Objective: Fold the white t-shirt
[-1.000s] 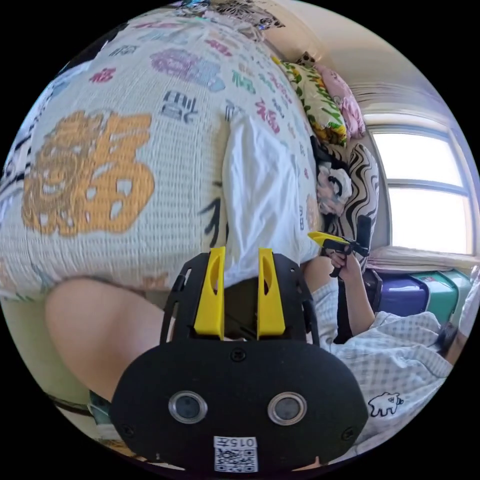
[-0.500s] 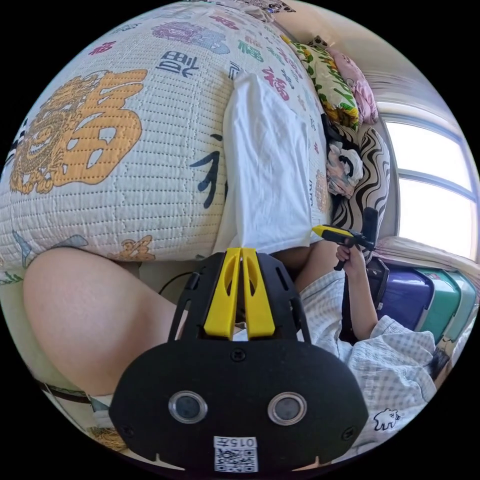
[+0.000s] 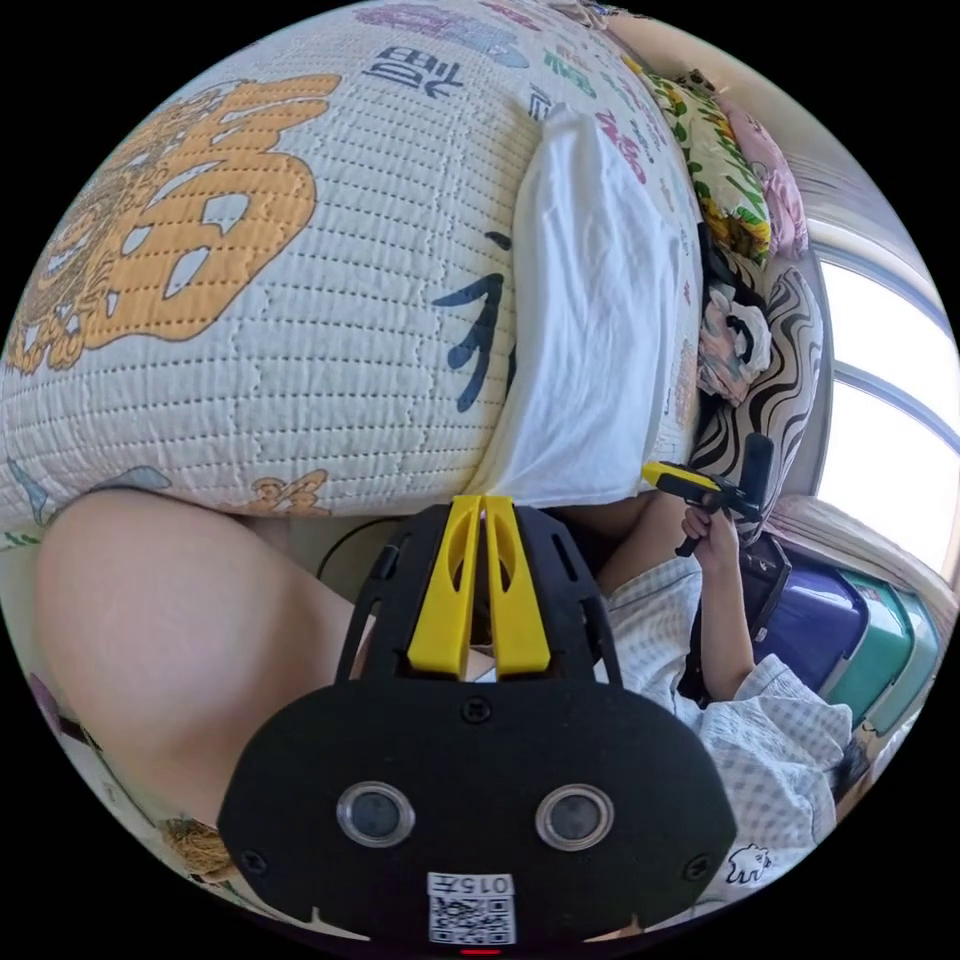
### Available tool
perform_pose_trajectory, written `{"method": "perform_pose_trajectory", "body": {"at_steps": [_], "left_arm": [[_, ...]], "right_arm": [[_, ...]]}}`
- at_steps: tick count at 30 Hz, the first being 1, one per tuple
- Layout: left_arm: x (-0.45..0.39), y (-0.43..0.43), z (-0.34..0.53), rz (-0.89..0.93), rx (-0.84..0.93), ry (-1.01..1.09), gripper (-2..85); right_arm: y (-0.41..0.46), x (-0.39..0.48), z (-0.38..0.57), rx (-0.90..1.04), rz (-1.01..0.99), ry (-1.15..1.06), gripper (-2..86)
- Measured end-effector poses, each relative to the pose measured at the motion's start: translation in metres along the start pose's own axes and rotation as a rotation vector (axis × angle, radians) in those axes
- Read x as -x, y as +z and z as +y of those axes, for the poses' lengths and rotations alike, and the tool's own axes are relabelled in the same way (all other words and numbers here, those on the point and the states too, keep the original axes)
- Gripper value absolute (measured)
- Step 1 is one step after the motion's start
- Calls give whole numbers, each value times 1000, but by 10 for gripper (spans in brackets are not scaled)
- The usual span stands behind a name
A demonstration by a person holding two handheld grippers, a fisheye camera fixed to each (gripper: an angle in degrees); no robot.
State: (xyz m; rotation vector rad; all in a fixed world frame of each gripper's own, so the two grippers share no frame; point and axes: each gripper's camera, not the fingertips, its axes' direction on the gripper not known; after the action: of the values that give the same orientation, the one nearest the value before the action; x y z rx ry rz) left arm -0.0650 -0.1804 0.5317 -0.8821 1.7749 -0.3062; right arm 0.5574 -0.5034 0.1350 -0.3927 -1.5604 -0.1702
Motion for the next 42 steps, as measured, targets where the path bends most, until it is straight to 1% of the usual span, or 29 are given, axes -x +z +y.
{"method": "perform_pose_trajectory", "body": {"at_steps": [3, 5, 6, 8, 10, 11, 13, 16, 18, 20, 24, 26, 29, 31, 32, 36, 40, 42], "left_arm": [[0, 0, -4, -8, 23, 7, 8], [-2, -5, 0, 39, 50, 48, 32], [-2, -14, 5, 76, 43, 75, 59], [0, -35, 11, 133, -32, 129, 72], [6, -69, 6, 195, -176, 175, 83], [7, -77, 2, 201, -218, 191, 86], [6, -102, -22, 218, -360, 254, 102], [4, -112, -63, 212, -461, 329, 115], [6, -107, -89, 254, -451, 350, 120], [10, -97, -113, 281, -403, 358, 125], [5, -69, -147, 252, -297, 398, 122], [0, -62, -154, 258, -301, 429, 109], [-9, -48, -168, 345, -280, 461, 86], [-15, -41, -179, 390, -224, 458, 49], [-17, -41, -181, 394, -218, 469, 46], [-45, -54, -183, 317, -214, 582, 32], [-78, -78, -175, 274, -281, 713, 30], [-93, -85, -164, 230, -283, 773, 31]], "right_arm": [[-11, -11, 7, -10, -74, 24, 0], [-28, -14, 14, -37, -85, -3, 6], [-35, -15, 15, -57, -97, -14, 8], [-66, -19, 17, -182, -184, -85, 31], [-88, -26, 11, -282, -237, -127, 51], [-99, -30, 1, -331, -263, -152, 61], [-110, -35, -19, -371, -269, -174, 74], [-116, -42, -59, -381, -289, -186, 88], [-113, -48, -81, -374, -319, -183, 96], [-107, -57, -103, -343, -332, -157, 103], [-89, -63, -126, -234, -296, -134, 105], [-82, -61, -135, -217, -328, -149, 94], [-72, -59, -147, -194, -396, -157, 63], [-68, -58, -152, -176, -412, -155, 47], [-70, -55, -152, -181, -403, -163, 40], [-82, -40, -149, -195, -334, -227, 30], [-106, -14, -141, -301, -283, -317, 26], [-113, 3, -134, -324, -247, -376, 25]]}}
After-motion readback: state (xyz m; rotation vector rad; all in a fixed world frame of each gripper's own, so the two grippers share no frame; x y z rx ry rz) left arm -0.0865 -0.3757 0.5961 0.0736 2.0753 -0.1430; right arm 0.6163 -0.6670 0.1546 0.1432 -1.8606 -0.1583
